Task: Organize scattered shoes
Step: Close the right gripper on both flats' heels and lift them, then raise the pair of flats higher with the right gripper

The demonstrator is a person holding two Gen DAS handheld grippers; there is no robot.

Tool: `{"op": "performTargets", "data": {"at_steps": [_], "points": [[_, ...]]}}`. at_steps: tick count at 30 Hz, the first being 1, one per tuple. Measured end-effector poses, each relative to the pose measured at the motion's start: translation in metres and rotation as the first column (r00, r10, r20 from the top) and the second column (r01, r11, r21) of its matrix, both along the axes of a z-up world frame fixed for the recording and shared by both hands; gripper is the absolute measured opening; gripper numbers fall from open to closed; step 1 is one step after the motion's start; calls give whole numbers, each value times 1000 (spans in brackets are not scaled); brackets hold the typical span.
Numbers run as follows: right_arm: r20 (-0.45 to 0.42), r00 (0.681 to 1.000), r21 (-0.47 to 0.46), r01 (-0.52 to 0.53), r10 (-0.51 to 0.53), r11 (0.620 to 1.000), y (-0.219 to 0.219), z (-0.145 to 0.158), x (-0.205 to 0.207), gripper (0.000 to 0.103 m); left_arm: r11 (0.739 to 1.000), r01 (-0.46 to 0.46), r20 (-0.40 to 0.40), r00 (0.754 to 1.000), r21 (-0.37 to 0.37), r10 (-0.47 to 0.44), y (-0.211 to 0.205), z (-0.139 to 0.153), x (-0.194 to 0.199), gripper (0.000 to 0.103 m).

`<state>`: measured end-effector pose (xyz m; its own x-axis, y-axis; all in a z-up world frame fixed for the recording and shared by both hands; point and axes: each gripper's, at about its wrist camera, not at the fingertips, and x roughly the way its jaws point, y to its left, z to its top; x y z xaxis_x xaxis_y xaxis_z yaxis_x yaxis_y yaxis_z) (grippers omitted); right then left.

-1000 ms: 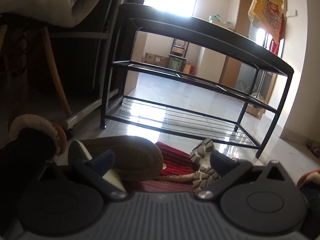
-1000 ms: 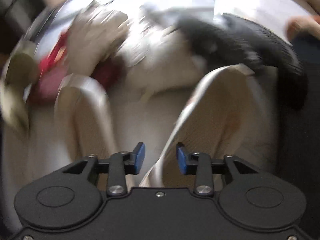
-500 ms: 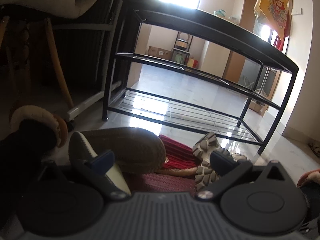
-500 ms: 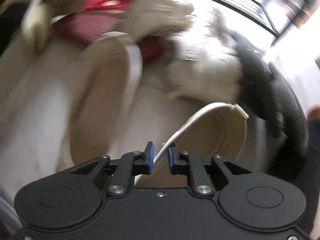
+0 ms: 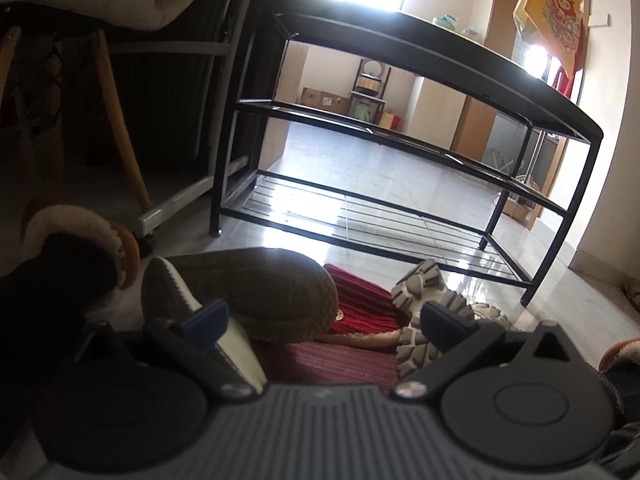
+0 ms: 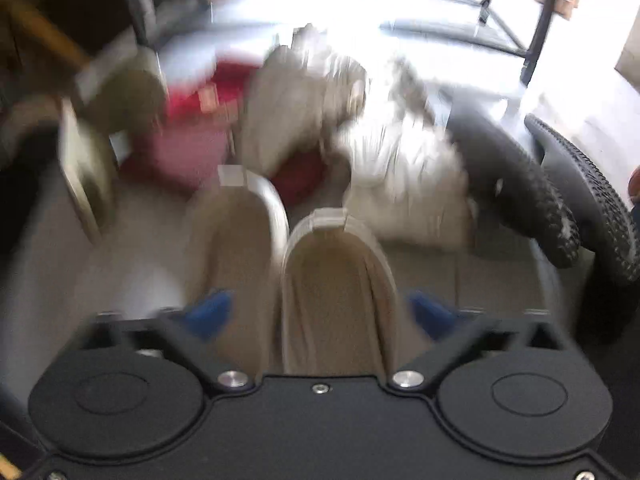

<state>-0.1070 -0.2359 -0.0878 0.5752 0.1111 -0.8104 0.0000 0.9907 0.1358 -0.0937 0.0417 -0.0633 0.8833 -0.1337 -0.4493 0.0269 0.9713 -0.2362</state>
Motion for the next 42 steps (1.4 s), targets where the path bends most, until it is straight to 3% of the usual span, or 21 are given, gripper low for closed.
{"op": "performTargets", "data": {"at_steps": [3,6,9,13,16,18,23,27,32,37,42], "points": [[6,994,98,109,-111,989,-17,4,-3,103,1000,7,-3,1000,10,-7,-2,-1,0,103],[-46,977,204,212,-207,956,-30,-1,-4,103,1000,10,-2,1000,21,-10,-5,-1,-1,103],[-38,970,296,241,-241,924,-41,-5,-8,103,1000,11,-6,1000,28,-11,-6,-3,-1,103],[-16,971,322,232,-239,918,-43,-3,-14,103,999,15,-8,1000,44,-15,-8,-4,-2,103],[19,979,281,191,-205,941,-39,-1,-16,103,998,17,-9,1000,53,-16,-9,-5,-2,103],[59,990,218,114,-130,969,-26,-1,-22,103,998,17,-11,1000,58,-16,-10,-6,-2,103],[87,996,126,-10,-1,992,3,-12,-21,103,997,18,-23,1000,69,-17,-11,-9,1,103],[106,994,198,-27,6,980,6,-18,-10,103,997,21,-29,999,76,-19,-12,-11,3,103],[73,997,218,-40,25,975,11,-31,7,103,996,16,-50,999,84,-12,-9,-17,7,103],[105,994,277,-60,31,959,12,-32,27,103,997,-2,-68,998,80,7,-4,-22,11,103],[82,996,347,2,-32,938,4,-33,57,103,997,-12,-81,997,77,19,-1,-26,14,103]]}}
